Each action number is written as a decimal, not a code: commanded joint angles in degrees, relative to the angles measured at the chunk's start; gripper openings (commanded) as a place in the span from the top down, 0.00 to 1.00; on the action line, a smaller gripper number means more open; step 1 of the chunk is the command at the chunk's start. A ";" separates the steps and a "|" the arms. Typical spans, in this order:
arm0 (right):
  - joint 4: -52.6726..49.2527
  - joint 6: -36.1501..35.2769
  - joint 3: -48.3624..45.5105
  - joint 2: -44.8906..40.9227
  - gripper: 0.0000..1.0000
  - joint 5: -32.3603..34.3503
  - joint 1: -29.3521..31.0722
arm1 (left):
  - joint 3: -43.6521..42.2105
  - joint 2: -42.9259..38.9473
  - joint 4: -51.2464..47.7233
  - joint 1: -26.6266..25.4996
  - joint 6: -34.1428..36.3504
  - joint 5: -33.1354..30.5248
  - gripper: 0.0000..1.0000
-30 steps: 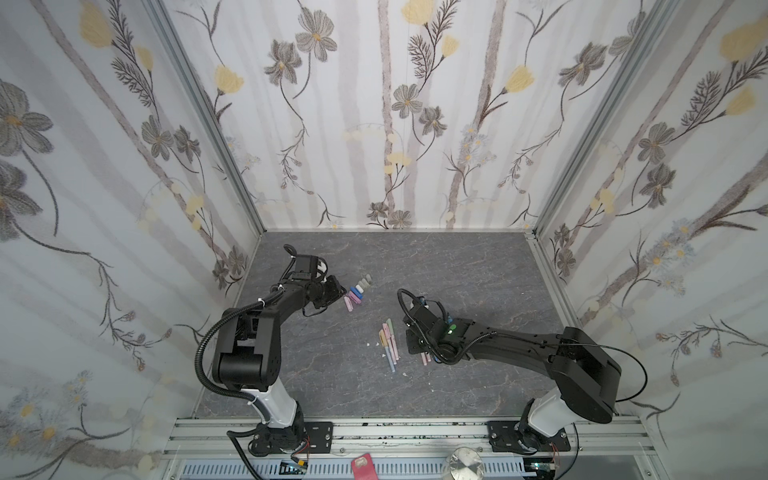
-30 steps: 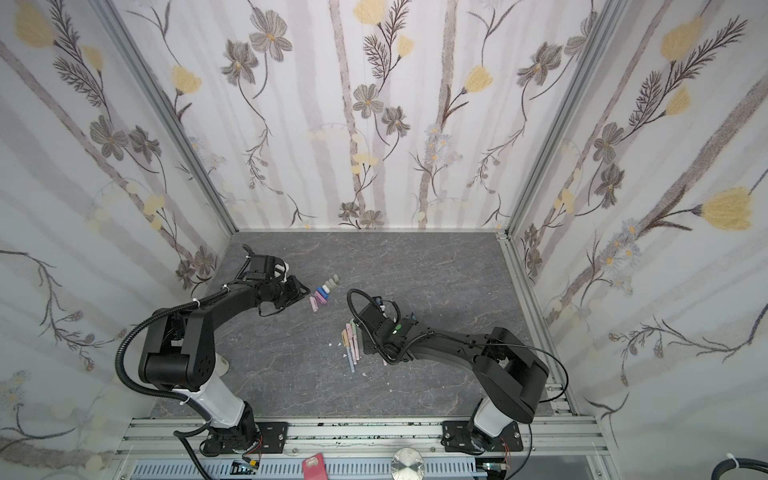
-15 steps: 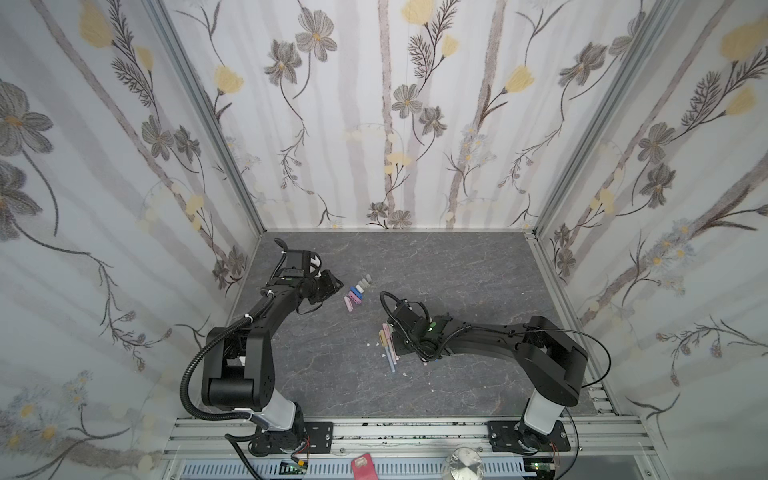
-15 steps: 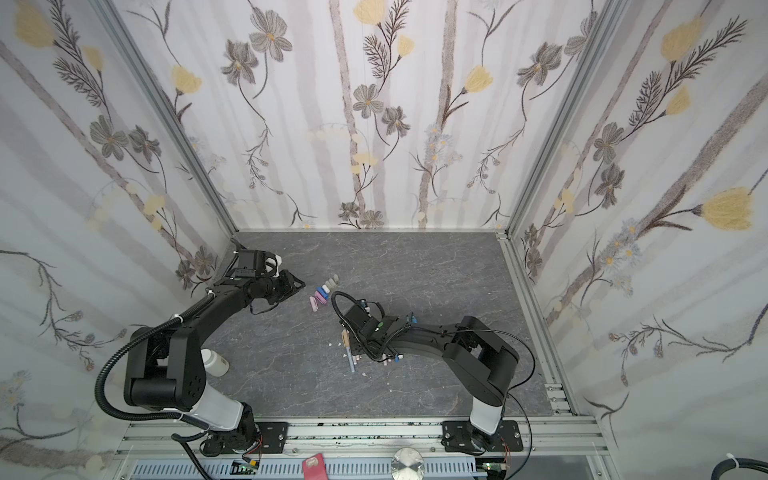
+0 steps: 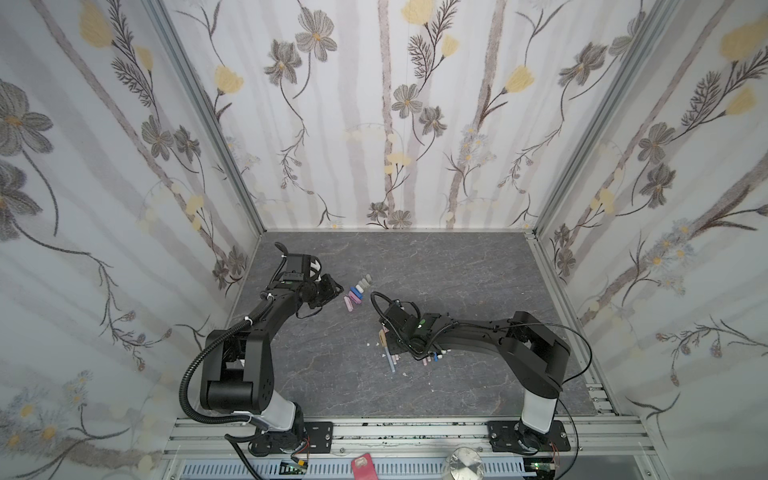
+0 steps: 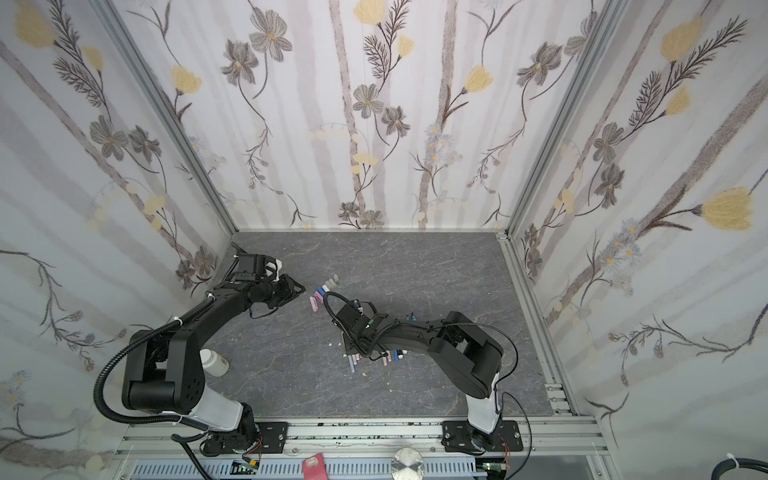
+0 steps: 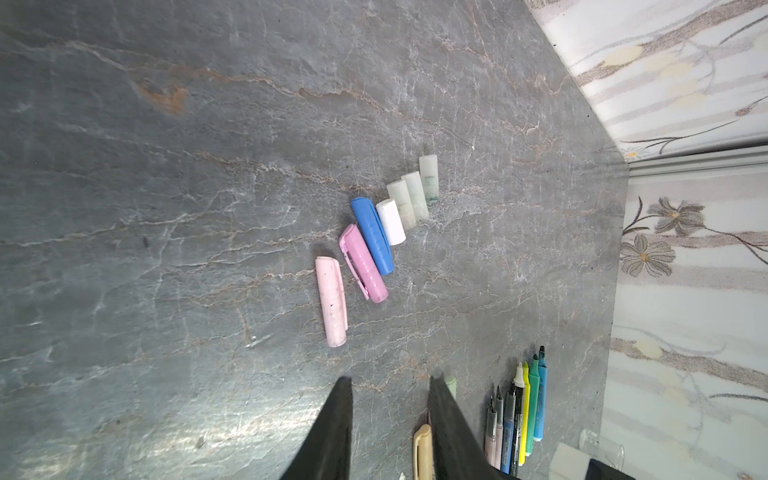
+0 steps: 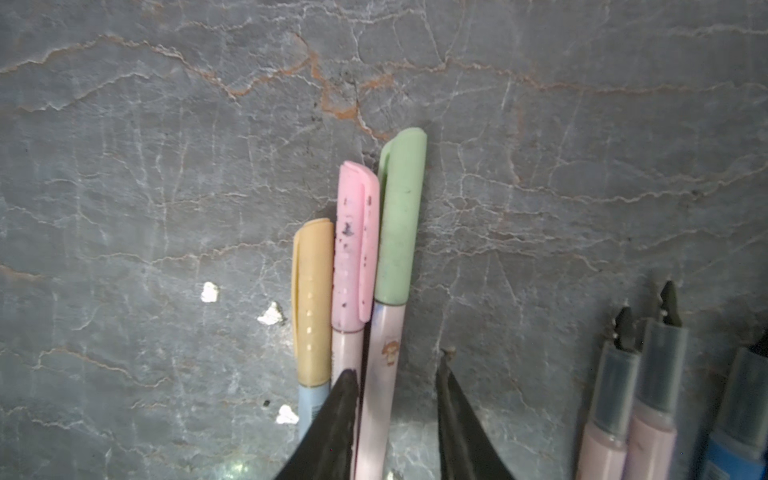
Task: Open the pen caps
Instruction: 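Move the right gripper to the green-capped pen and close on it, then lift the green-capped pen with the right gripper while the left swings toward it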
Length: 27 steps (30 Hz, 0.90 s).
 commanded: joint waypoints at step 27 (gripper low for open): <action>-1.81 -2.16 -3.44 -0.87 0.92 1.91 0.35 | 0.27 -3.00 -1.32 -0.28 0.36 1.83 0.68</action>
